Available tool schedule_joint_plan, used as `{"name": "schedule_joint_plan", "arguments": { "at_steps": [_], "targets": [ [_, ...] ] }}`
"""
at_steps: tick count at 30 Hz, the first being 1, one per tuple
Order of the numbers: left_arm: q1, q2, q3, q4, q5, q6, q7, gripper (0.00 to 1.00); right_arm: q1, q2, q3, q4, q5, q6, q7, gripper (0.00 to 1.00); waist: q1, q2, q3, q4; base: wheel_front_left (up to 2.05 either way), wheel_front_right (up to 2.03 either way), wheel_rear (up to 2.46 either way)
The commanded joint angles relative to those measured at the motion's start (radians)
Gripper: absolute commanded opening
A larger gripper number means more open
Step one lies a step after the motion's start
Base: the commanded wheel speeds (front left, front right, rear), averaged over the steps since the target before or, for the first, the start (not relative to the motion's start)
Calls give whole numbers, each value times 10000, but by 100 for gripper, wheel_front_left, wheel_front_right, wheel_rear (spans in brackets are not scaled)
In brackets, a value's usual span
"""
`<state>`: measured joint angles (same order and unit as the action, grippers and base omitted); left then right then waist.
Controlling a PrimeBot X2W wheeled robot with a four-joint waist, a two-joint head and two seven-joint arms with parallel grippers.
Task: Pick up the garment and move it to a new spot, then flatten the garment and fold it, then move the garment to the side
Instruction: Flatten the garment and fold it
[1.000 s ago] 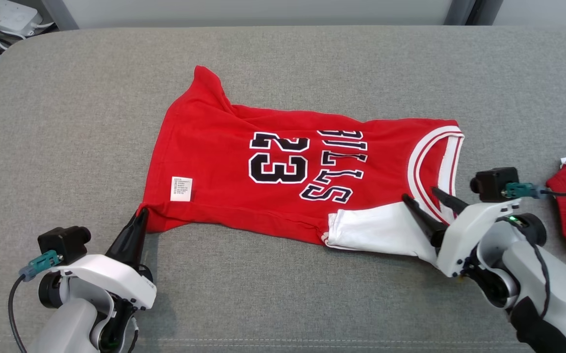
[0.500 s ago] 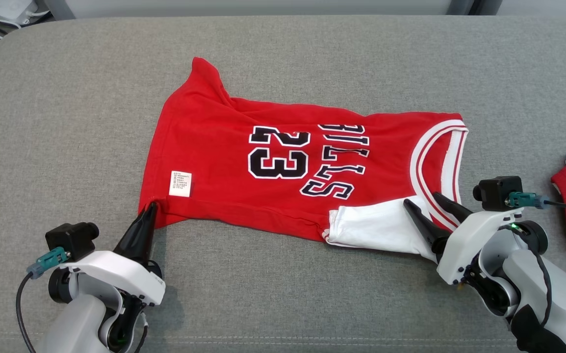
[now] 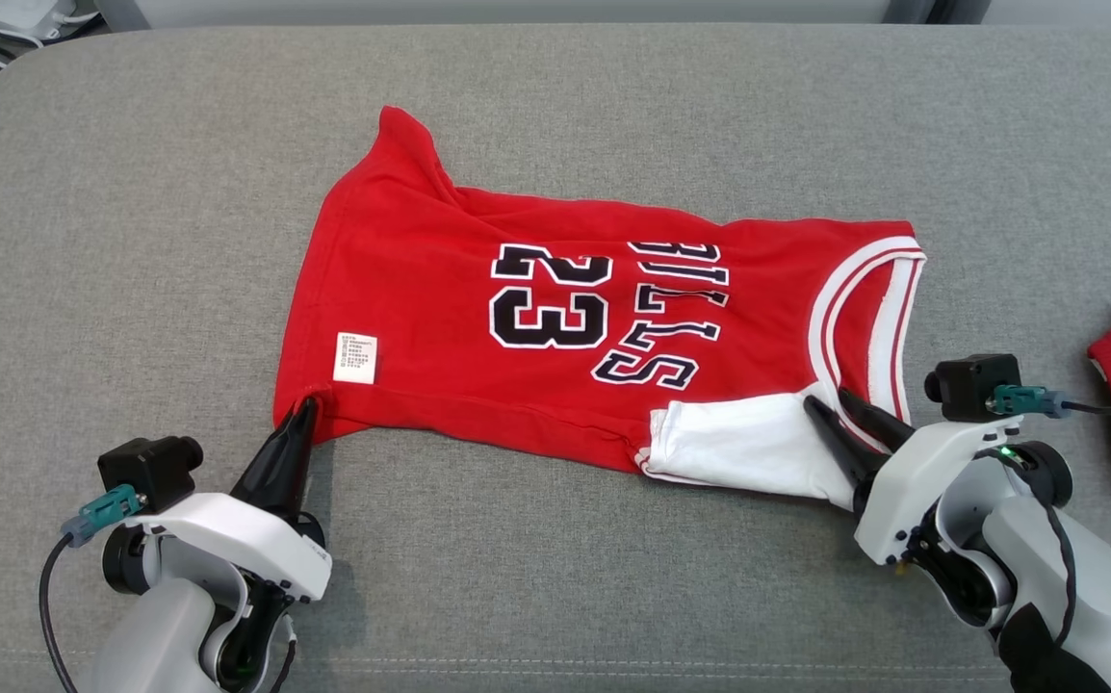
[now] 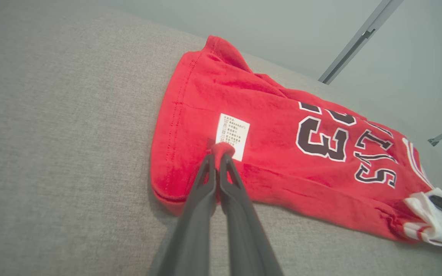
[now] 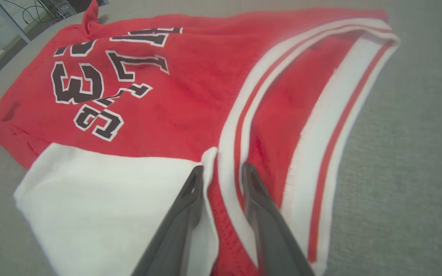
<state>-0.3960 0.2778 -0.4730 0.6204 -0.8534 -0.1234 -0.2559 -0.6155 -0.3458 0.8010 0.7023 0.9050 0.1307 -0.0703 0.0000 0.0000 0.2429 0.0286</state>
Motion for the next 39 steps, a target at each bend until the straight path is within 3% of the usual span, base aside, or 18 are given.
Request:
{"name": "schedule_joint_plan", "arguments": {
  "at_steps": [1,2,6,15,26,29,31,34,37,39],
  "targets": [
    [-344,315,289,-204,37,-73,-59,0,188,-73,-35,-117,-103,0,-202,49,0,0,-21,-4,0,0,0],
    [-339,315,286,-205,46,-73,-59,0,176,-103,-79,-105,-133,0,-263,50,0,0,-38,-9,0,0,0],
    [-284,266,292,-178,20,-73,-59,0,176,-151,-136,-62,-220,0,-342,100,0,0,-114,-40,0,0,0],
    [-252,164,222,-162,-62,-73,-59,0,306,-194,-91,-300,-812,0,-634,100,0,0,-130,-31,0,0,0],
    [-242,110,179,-81,-62,-73,-59,0,534,-140,-17,-298,-950,0,-166,100,0,0,-157,44,0,0,0],
    [-245,108,183,-86,-62,-73,-59,0,507,-98,-26,-305,-1044,0,-165,76,0,0,-155,71,0,0,0],
    [-244,114,178,-87,-61,-73,-59,0,473,-94,-87,-291,-1126,0,-256,51,0,0,-163,86,0,0,0],
    [-226,109,166,-66,-60,-73,-59,0,480,-96,-140,-290,-1172,0,-301,35,0,0,-211,104,0,0,0],
    [-196,93,158,-44,-43,-73,-59,0,492,-135,-234,-323,-1191,0,-408,29,0,0,-287,113,0,0,0],
    [-177,83,164,-38,-36,-73,-59,0,488,-166,-321,-381,-1195,0,-526,16,0,0,-325,109,0,0,0]
  ]
}}
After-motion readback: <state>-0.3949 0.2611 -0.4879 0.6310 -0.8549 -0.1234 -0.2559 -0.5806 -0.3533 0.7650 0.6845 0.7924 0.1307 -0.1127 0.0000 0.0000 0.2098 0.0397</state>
